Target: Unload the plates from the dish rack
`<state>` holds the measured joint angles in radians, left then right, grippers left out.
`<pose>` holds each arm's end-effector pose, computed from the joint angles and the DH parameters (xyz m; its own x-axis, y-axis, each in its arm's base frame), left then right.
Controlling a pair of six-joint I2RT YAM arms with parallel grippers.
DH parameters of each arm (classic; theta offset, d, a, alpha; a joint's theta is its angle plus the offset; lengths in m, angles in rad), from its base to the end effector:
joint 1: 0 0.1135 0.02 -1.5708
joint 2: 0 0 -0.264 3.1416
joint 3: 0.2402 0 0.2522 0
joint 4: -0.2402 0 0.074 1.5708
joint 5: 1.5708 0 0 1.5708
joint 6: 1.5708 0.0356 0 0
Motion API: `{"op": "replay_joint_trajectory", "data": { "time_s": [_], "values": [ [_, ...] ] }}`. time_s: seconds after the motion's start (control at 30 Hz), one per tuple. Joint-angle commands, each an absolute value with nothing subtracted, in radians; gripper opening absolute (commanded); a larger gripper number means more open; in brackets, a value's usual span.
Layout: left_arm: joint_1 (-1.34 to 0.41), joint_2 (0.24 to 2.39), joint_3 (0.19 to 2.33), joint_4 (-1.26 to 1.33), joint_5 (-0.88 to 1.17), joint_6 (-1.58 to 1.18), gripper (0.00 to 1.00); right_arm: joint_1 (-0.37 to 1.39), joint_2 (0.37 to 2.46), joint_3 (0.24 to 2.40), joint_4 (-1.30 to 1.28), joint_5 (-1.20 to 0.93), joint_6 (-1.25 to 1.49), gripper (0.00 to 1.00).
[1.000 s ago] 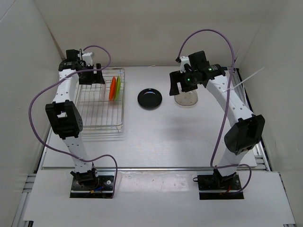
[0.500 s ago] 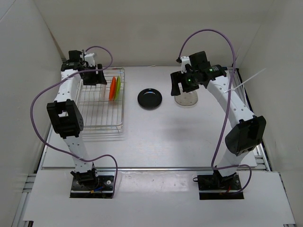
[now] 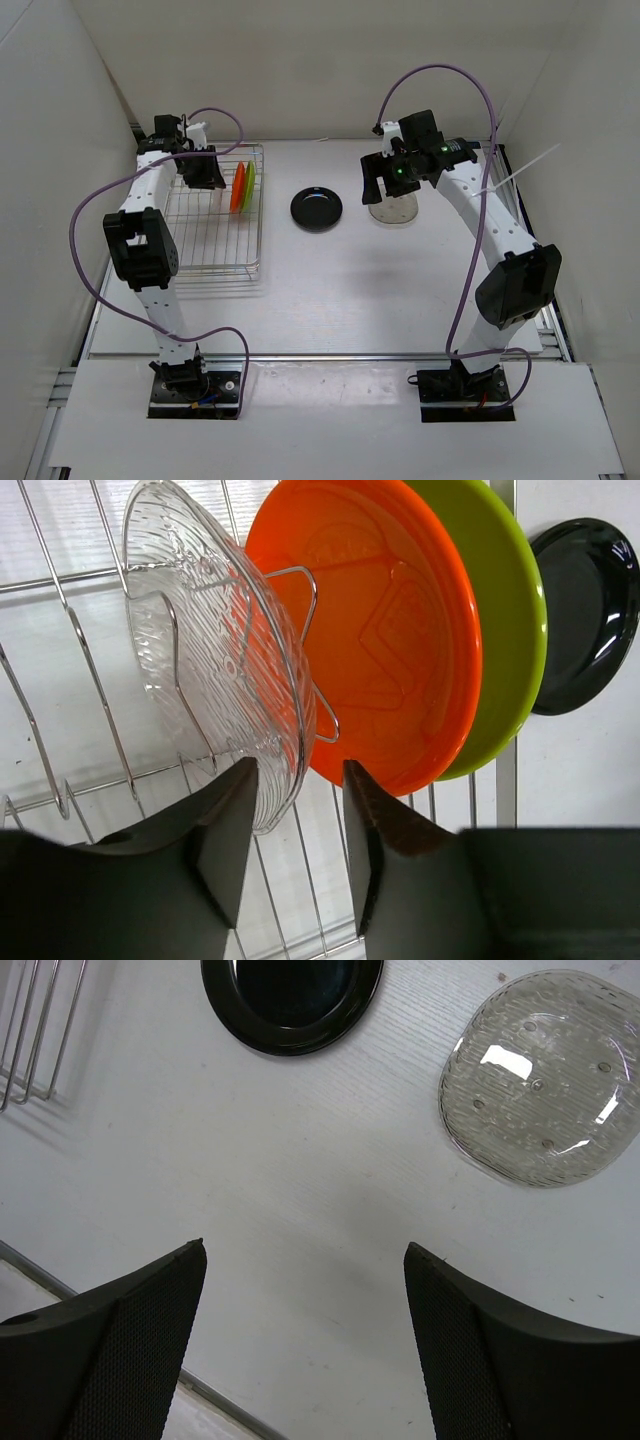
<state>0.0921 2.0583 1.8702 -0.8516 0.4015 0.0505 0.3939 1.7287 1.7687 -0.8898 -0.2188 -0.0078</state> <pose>0.4490 0.0275 0.2678 -0.8518 -0.0320 -0.5228 0.1556 0.9376 -0.3110 0.3439 0.1513 0.3623 -0.6897 -0.2949 -0.6614 -0.5123 0.8441 0.1579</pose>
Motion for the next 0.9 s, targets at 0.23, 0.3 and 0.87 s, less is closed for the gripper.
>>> {"op": "replay_joint_trajectory", "data": {
  "time_s": [0.23,0.3,0.87],
  "values": [
    [0.094,2.046,1.865,-0.821,0.419,0.038,0.22,0.394,1.698,1.759,-0.877,-0.225,-0.020,0.83],
    [0.094,2.046,1.865,-0.821,0.428,0.029,0.12,0.394,1.698,1.759,-0.877,-0.225,-0.020,0.83],
    [0.074,1.810,2.057,-1.089,0.426,0.158,0.11,0.394,1.689,1.759,-0.877,-0.181,-0.011,0.84]
  ]
}}
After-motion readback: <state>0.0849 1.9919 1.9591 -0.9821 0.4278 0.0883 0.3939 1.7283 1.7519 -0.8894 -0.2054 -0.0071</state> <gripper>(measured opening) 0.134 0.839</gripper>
